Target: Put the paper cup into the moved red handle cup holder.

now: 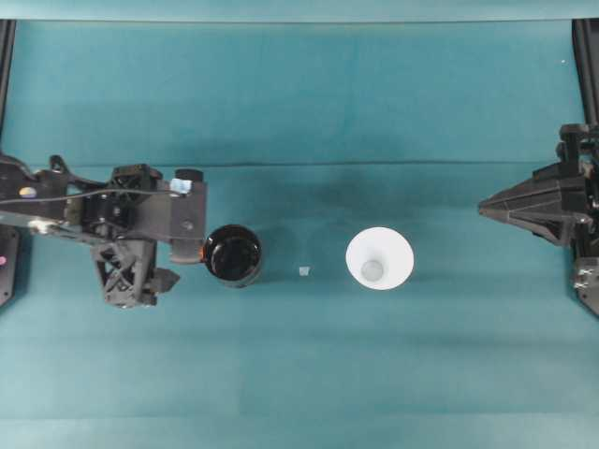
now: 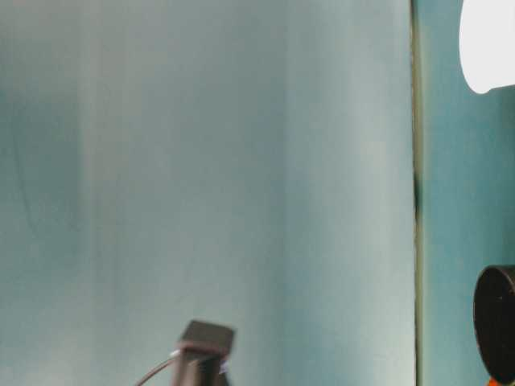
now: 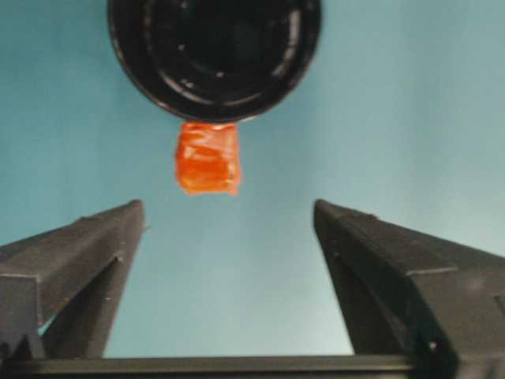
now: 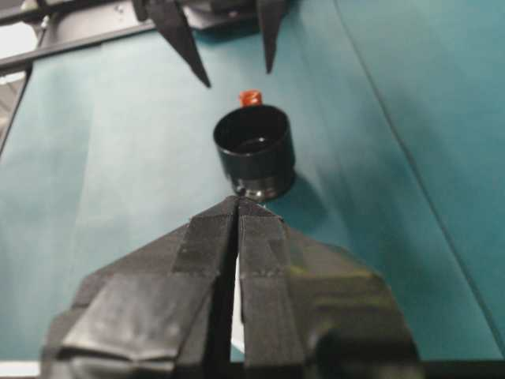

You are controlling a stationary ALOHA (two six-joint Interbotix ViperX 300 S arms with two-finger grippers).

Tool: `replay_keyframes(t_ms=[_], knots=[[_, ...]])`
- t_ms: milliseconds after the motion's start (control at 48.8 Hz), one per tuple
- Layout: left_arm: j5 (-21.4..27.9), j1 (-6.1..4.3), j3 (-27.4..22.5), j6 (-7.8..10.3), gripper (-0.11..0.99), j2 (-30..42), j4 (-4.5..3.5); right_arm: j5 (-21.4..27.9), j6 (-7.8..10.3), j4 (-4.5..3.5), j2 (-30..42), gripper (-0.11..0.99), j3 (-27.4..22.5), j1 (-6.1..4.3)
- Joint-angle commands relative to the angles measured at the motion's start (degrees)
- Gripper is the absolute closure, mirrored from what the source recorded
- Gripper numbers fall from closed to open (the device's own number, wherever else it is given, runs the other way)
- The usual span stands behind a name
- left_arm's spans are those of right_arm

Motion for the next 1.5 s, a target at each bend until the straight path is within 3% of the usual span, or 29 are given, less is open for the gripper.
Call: replay_keyframes(t_ms=[0,102,246,594,922,1066,1250,1476], knots=[[-2.02,0.7,-0.53,0.09,-0.08,1.41,0.18,-0.35,0.53,0.18,0.35,0.97,-0.35,-0.09],[-5.01,1.32,-0.7,1.23,-0.08,3.78,0.18,-0.35,0.44,0.09,0.26,0.97,-0.26,-0.09],[-5.63,1.32,-0.97,2.9,-0.08,6.94,0.18,-0.35,0.53,0.09,0.26,0.97,0.0,-0.09],[-8.26,1.41,-1.14,3.16,-0.07,8.7,0.35,-0.35,1.67,0.09,0.35,0.97,0.18,-0.09],[-8.26,1.32,-1.32,2.99,-0.04,8.88,0.18,-0.35,1.67,0.09,0.26,0.97,0.44,-0.09],[-8.09,1.05,-1.32,2.99,0.11,8.79,0.18,-0.35,1.67,0.09,0.35,0.97,0.44,-0.09],[-8.0,-0.26,-2.02,2.99,0.62,8.61,0.18,-0.35,1.67,0.18,0.26,0.97,0.53,-0.09],[-7.12,-0.97,-4.13,2.9,0.62,8.7,0.18,-0.35,1.67,0.09,0.26,0.97,0.62,-0.09]])
